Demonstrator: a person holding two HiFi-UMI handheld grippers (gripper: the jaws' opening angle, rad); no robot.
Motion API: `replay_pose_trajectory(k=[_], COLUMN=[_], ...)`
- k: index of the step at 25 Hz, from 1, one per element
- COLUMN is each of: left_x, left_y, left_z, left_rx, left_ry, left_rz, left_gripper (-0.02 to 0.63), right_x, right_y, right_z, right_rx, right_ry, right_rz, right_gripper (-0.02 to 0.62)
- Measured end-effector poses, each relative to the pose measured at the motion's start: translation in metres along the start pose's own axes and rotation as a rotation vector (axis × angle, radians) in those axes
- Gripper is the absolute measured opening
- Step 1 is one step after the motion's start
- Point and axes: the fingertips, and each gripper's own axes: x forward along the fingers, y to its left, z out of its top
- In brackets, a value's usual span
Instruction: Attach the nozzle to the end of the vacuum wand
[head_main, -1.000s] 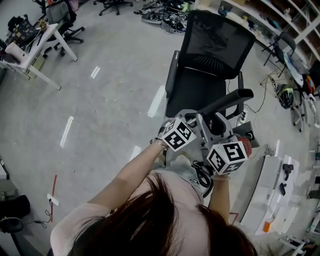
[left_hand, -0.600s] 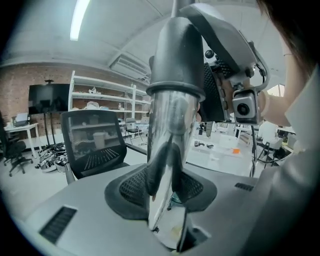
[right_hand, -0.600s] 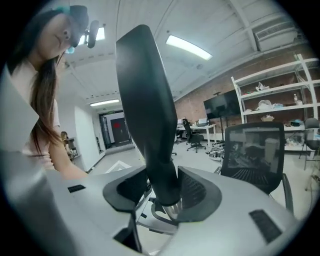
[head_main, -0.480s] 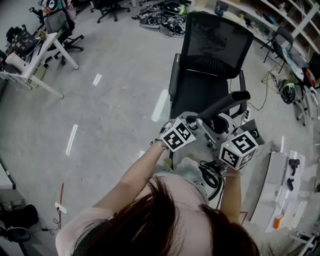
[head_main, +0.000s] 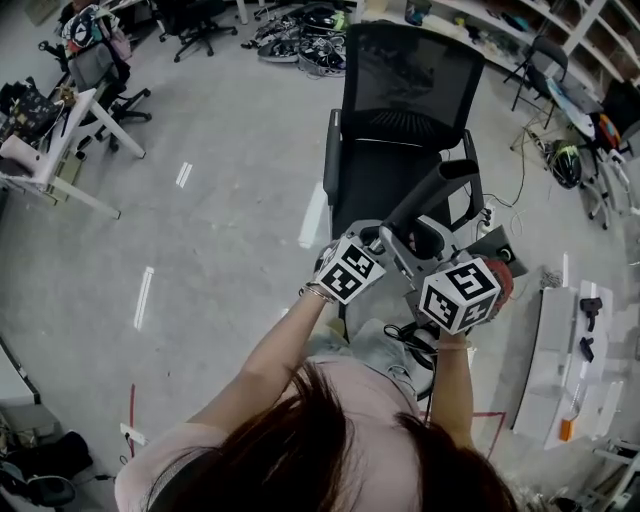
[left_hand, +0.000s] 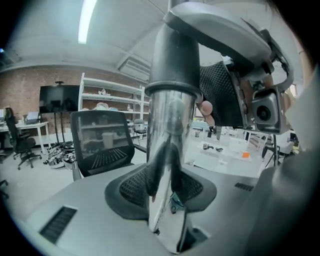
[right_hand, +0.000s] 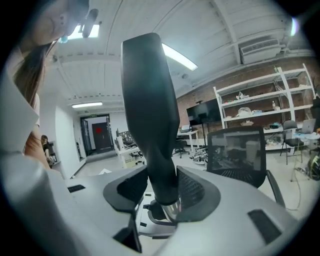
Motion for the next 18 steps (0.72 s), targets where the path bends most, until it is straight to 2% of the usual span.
replay_pose_trajectory(k=[3, 6, 10, 14, 18], left_x=[0.001, 0.004, 0.005, 0.006, 0.007], left_y=[0.000, -0.002, 0.007, 0.009, 0.005], left_z=[0.002, 0.002, 0.004, 0.005, 0.007], left_rx=[-0.008, -0.016, -0.047, -0.078, -0.102], left_ry=[0.006, 0.012, 0.012, 0.026, 0.035], left_rz=[0.013, 0.028, 0.110, 0.164, 0.209], left_gripper=[0.146, 0.146, 0.146, 0.146, 0.146], right_x=[-0.002, -0.009, -0.032, -0.066, -0.095], right_y=[-0.002, -0.005, -0.012, -0.026, -0.042], right_z=[0.002, -0.001, -0.014, -0.020, -0.024], right_rx=[0.026, -0.001, -0.022, 0.038, 0.052], right_ry=[-0.018, -0.012, 0.011, -0.020, -0.038], right_rz=[0.022, -0.002, -0.006, -0.004, -0.042], right_gripper=[0.190, 0.190, 0.189, 0.190, 0.189])
